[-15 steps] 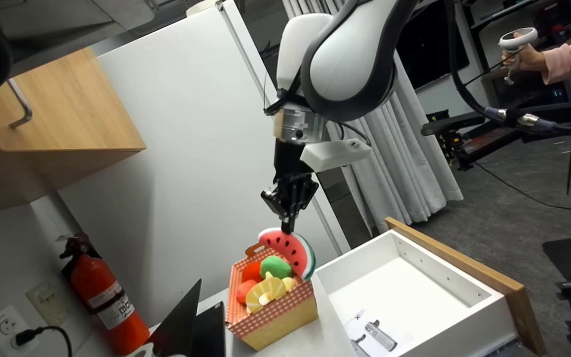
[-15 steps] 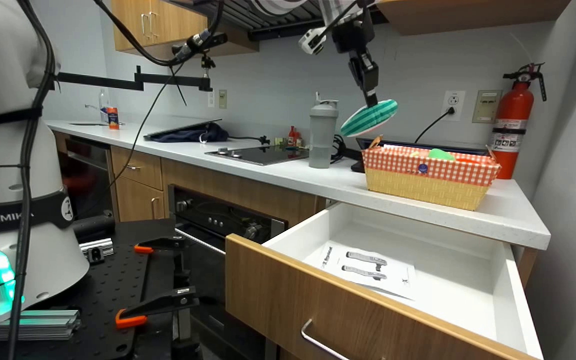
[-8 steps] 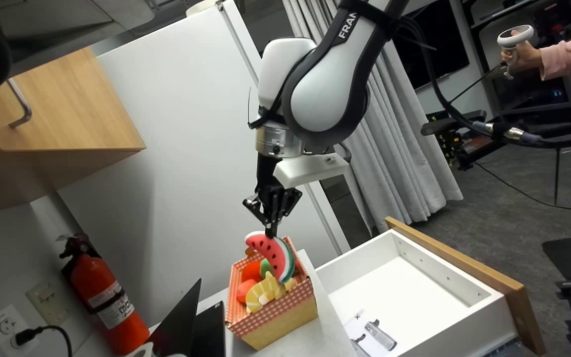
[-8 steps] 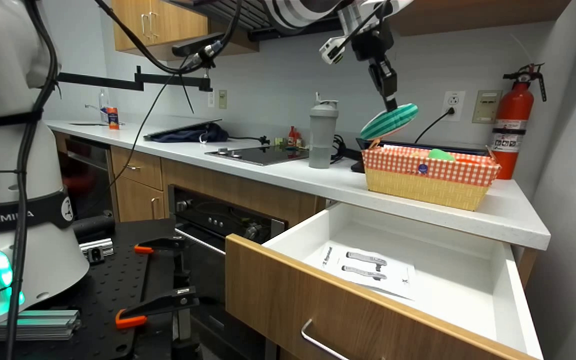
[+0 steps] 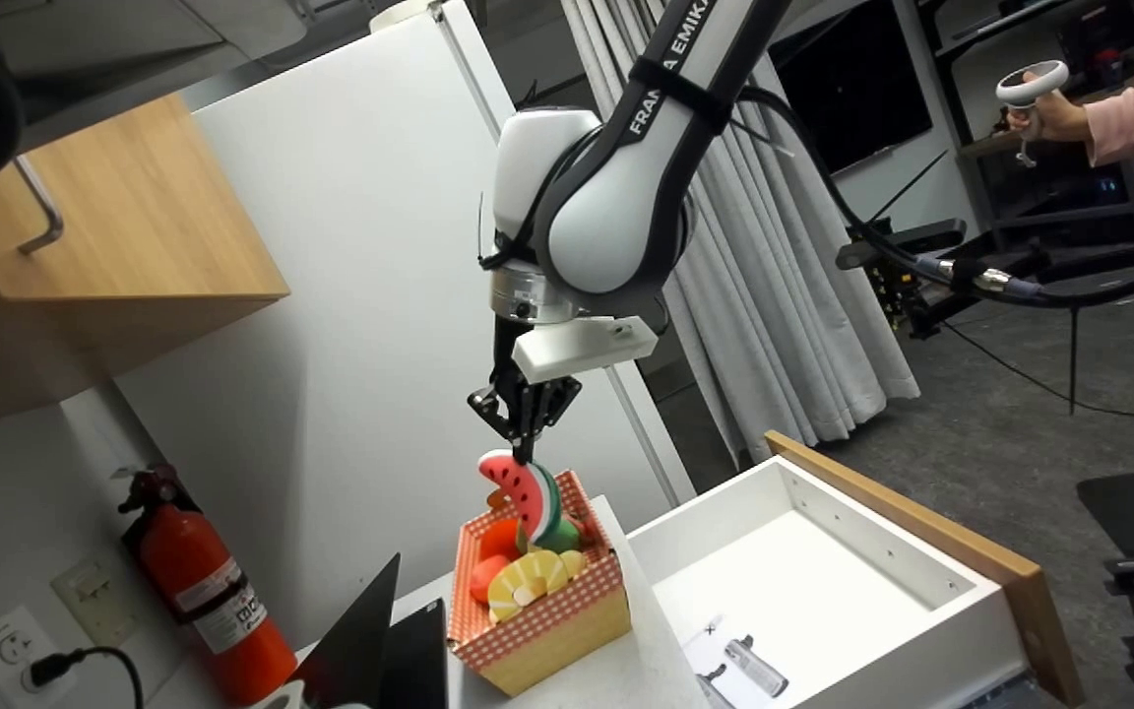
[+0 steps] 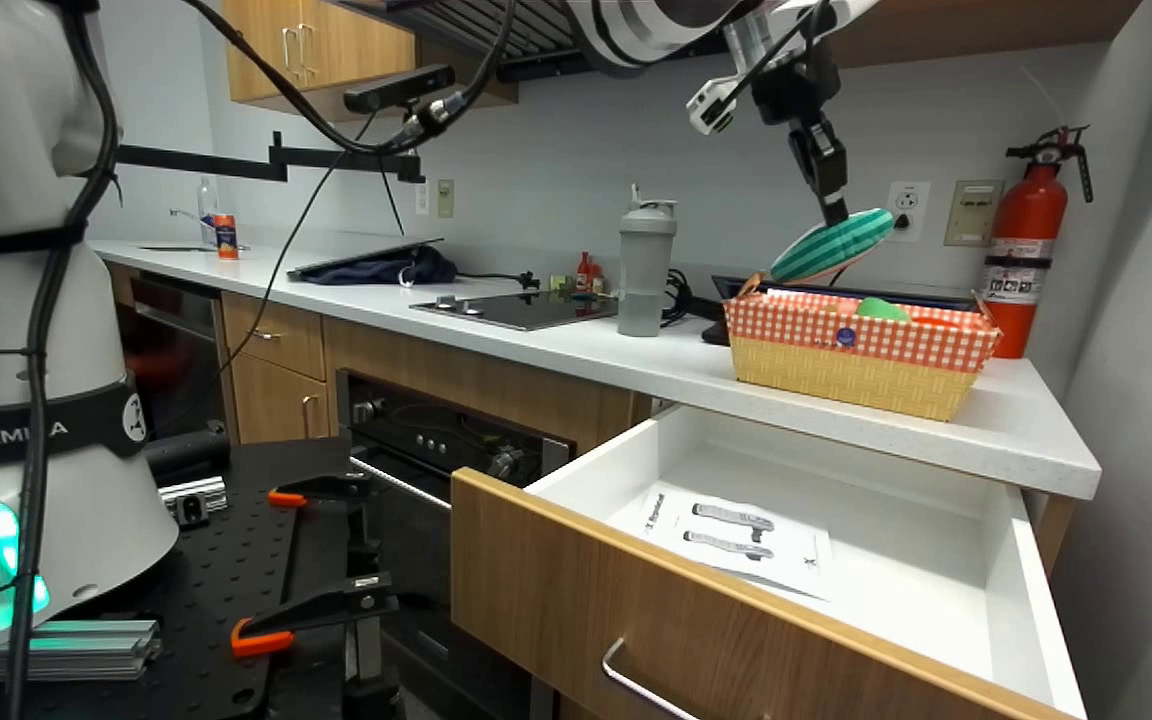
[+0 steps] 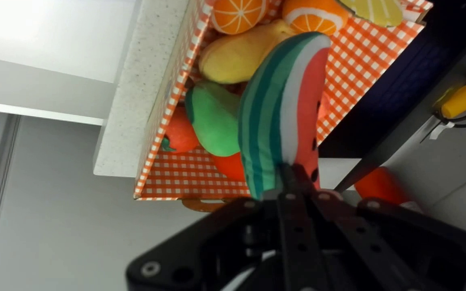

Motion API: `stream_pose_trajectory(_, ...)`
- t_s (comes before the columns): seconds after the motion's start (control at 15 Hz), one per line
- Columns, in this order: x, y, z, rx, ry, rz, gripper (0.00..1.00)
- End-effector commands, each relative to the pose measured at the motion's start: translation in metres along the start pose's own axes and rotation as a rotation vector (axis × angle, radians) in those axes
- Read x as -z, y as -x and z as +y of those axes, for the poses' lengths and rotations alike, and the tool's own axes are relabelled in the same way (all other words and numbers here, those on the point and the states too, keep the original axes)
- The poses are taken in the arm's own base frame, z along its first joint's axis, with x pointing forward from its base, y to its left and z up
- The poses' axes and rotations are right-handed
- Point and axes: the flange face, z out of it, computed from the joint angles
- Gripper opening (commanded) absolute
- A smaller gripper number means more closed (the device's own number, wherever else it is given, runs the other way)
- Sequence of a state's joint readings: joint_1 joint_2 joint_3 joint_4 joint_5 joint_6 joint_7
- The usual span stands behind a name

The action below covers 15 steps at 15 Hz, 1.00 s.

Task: Take the watermelon toy out of the drawer and put it in the basket

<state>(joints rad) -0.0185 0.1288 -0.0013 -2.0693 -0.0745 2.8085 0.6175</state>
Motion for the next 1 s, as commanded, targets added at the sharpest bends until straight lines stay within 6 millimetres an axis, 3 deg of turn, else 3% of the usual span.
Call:
stream_pose_trajectory(0.0, -0.013, -0.018, -0.006, -0.032, 0.027, 0.006, 0.26)
stream_pose_trajectory(0.13, -0.018, -0.022, -0.006, -0.04, 0.033, 0.007, 0.32)
stream_pose_trajectory(0.67, -0.025, -0.028, -0.009, -0.045, 0.049, -0.012, 0.94)
stream_pose_trajectory(0.73, -0.025, -0.028, -0.01, -0.044, 0.053, -0.016, 0.99)
stream_pose_trajectory(0.93, -0.025, -0.028, -0.01, -0.035, 0.063, -0.039, 1.0)
